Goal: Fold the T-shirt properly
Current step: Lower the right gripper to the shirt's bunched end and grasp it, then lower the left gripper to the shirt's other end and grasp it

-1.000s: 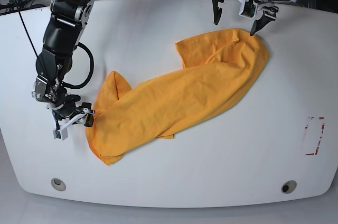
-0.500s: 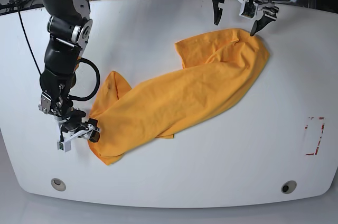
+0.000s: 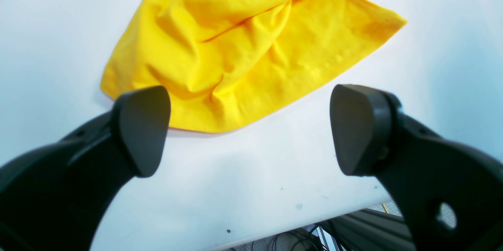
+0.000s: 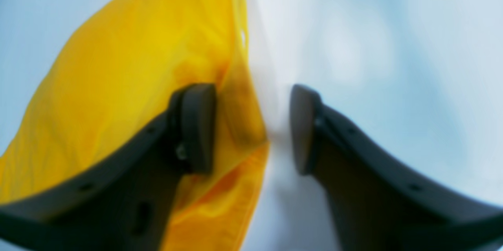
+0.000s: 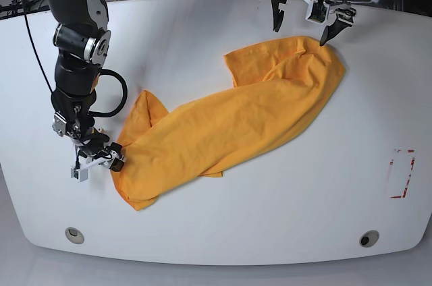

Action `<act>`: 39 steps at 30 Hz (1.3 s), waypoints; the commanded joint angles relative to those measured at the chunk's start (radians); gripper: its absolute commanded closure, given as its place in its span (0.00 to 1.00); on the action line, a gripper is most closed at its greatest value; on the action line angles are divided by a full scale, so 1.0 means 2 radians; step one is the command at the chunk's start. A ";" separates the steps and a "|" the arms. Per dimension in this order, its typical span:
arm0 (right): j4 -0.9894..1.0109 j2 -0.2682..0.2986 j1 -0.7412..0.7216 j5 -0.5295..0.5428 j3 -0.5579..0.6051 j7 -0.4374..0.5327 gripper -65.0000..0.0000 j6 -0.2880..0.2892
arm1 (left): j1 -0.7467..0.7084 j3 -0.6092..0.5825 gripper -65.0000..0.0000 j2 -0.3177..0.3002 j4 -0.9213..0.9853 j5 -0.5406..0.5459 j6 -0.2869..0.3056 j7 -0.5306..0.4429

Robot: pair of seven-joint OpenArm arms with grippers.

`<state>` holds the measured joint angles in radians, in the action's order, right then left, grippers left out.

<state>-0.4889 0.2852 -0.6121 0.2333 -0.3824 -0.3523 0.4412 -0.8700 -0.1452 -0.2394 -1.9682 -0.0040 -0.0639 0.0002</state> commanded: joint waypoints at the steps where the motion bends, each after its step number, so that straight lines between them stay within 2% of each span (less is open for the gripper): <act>1: -0.008 0.006 -0.018 0.006 0.000 0.010 0.82 0.003 | -0.004 0.000 0.06 -0.001 -0.010 -0.001 -0.001 -0.014; 3: -0.007 0.006 -0.018 0.006 0.000 0.010 0.99 0.003 | -0.004 0.000 0.06 -0.001 -0.010 -0.001 -0.001 -0.014; 4: -0.007 0.006 -0.018 0.006 0.000 0.010 1.00 0.003 | -0.004 0.000 0.06 -0.001 -0.011 -0.001 -0.001 -0.014; 10: -0.021 0.005 -0.017 0.006 0.000 0.006 1.00 0.003 | -0.003 0.002 0.06 0.001 -0.011 0.002 -0.003 -0.014; 16: -0.109 0.005 0.016 0.006 0.000 -0.037 1.00 0.003 | -0.007 0.003 0.06 0.001 -0.009 0.014 -0.003 0.008; 19: -0.141 0.002 0.029 0.006 0.000 -0.050 1.00 0.003 | -0.004 0.018 0.06 0.001 -0.007 0.055 -0.003 0.009; 24: -0.147 -0.006 0.037 0.006 0.000 -0.056 1.00 0.003 | 0.015 0.084 0.06 0.002 -0.007 0.160 -0.003 0.014; 32: -0.147 -0.006 0.052 0.006 0.000 -0.056 1.00 0.003 | 0.094 0.182 0.06 0.000 -0.003 0.259 0.005 0.171; 37: -0.147 -0.008 0.053 0.006 0.000 -0.055 1.00 0.003 | 0.146 0.218 0.06 0.002 0.014 0.300 0.058 0.240; 39: -0.147 -0.008 0.053 0.006 0.000 -0.055 1.00 0.003 | 0.162 0.221 0.06 0.003 0.024 0.306 0.065 0.263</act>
<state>-0.7639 0.2531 -0.4732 0.2325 -0.3813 -0.4831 0.4416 -0.5594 0.2893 -0.2264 -1.9247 0.5941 0.0544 0.5076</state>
